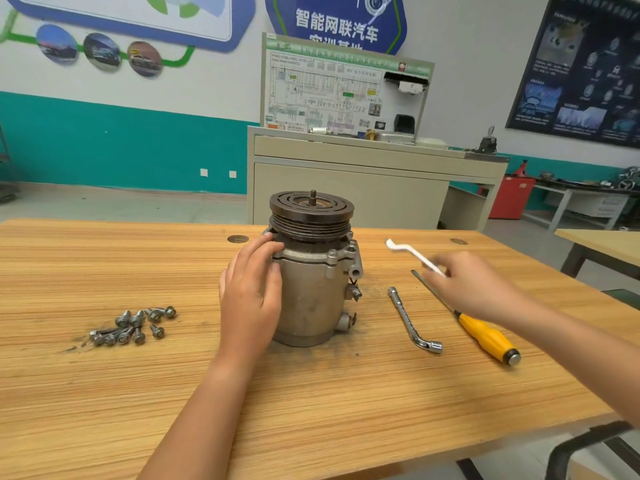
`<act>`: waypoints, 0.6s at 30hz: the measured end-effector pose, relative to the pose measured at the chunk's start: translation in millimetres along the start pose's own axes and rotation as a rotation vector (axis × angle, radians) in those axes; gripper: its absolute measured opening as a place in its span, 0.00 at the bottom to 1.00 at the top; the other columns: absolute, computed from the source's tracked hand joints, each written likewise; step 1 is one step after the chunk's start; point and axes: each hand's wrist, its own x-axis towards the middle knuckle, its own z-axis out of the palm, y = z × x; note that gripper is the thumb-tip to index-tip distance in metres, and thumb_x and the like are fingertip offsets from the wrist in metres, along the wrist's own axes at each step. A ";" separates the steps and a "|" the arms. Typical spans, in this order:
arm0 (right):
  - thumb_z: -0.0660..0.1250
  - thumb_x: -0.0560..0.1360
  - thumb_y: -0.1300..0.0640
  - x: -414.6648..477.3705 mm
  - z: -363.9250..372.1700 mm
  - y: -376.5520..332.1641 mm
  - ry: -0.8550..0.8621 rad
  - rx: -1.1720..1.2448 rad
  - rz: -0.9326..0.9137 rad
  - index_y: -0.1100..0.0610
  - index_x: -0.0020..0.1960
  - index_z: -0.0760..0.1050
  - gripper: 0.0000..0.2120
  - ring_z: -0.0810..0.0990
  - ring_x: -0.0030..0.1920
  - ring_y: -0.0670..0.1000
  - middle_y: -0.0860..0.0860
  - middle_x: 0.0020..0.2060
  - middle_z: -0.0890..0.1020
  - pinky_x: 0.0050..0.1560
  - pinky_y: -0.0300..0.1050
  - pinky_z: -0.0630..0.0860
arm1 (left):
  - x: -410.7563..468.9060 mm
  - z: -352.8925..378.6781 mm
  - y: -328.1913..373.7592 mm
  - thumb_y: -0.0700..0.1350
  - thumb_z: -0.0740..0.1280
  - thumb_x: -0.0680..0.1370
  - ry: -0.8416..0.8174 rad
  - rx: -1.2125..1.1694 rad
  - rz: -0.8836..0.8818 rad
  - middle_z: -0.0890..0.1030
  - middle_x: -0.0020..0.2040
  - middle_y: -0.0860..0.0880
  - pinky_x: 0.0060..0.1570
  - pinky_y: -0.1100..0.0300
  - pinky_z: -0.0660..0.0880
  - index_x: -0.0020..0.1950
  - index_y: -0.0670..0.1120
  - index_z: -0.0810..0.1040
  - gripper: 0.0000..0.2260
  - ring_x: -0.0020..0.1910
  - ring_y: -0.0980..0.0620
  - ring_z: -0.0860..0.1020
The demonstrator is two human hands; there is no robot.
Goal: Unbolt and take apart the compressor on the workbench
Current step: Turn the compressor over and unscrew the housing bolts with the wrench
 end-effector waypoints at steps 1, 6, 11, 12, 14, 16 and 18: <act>0.59 0.77 0.57 5.7 11.3 8.7 -0.044 -0.022 0.062 0.58 0.59 0.75 0.13 0.77 0.40 0.49 0.51 0.42 0.80 0.35 0.41 0.70 | -0.1 0.0 0.1 0.43 0.57 0.77 0.001 -0.005 0.002 0.72 0.64 0.54 0.66 0.42 0.65 0.60 0.47 0.75 0.14 0.66 0.51 0.69; 0.62 0.74 0.62 36.5 61.3 41.7 -0.138 -0.058 0.246 0.64 0.51 0.77 0.09 0.78 0.43 0.55 0.55 0.42 0.79 0.37 0.43 0.70 | 0.4 -1.0 -2.9 0.42 0.57 0.77 -0.011 -0.022 0.009 0.72 0.64 0.54 0.68 0.46 0.65 0.60 0.50 0.73 0.13 0.67 0.53 0.69; 0.59 0.77 0.63 46.7 86.5 54.3 -0.091 -0.110 0.306 0.60 0.43 0.72 0.05 0.77 0.49 0.58 0.58 0.48 0.79 0.40 0.43 0.67 | 0.0 0.3 -4.6 0.42 0.57 0.77 -0.004 -0.022 0.023 0.71 0.64 0.54 0.69 0.52 0.63 0.60 0.49 0.73 0.13 0.67 0.54 0.68; 0.58 0.77 0.63 46.5 89.7 56.3 -0.079 -0.137 0.314 0.60 0.45 0.72 0.05 0.77 0.50 0.59 0.58 0.49 0.79 0.40 0.43 0.67 | 0.1 0.6 -4.7 0.42 0.57 0.77 -0.006 -0.024 0.024 0.71 0.64 0.54 0.69 0.52 0.63 0.60 0.50 0.73 0.13 0.67 0.54 0.68; 0.57 0.77 0.63 46.3 93.8 58.6 -0.061 -0.191 0.323 0.60 0.49 0.74 0.07 0.77 0.51 0.58 0.57 0.50 0.79 0.40 0.43 0.68 | 0.1 0.2 -5.0 0.42 0.57 0.77 -0.006 -0.025 0.025 0.72 0.64 0.53 0.69 0.51 0.64 0.60 0.50 0.72 0.12 0.67 0.53 0.68; 0.58 0.78 0.61 46.1 92.5 59.9 -0.076 -0.233 0.309 0.59 0.52 0.75 0.08 0.77 0.52 0.56 0.56 0.52 0.78 0.41 0.43 0.68 | 0.3 0.6 -5.2 0.42 0.57 0.78 -0.006 -0.018 0.026 0.72 0.64 0.52 0.69 0.50 0.64 0.60 0.49 0.73 0.13 0.67 0.52 0.68; 0.59 0.78 0.57 44.7 86.7 59.1 -0.075 -0.227 0.260 0.58 0.56 0.75 0.10 0.75 0.55 0.56 0.55 0.56 0.76 0.45 0.45 0.70 | -0.2 0.5 -6.0 0.41 0.57 0.78 -0.005 0.003 0.032 0.71 0.64 0.51 0.69 0.49 0.63 0.61 0.46 0.74 0.14 0.67 0.50 0.68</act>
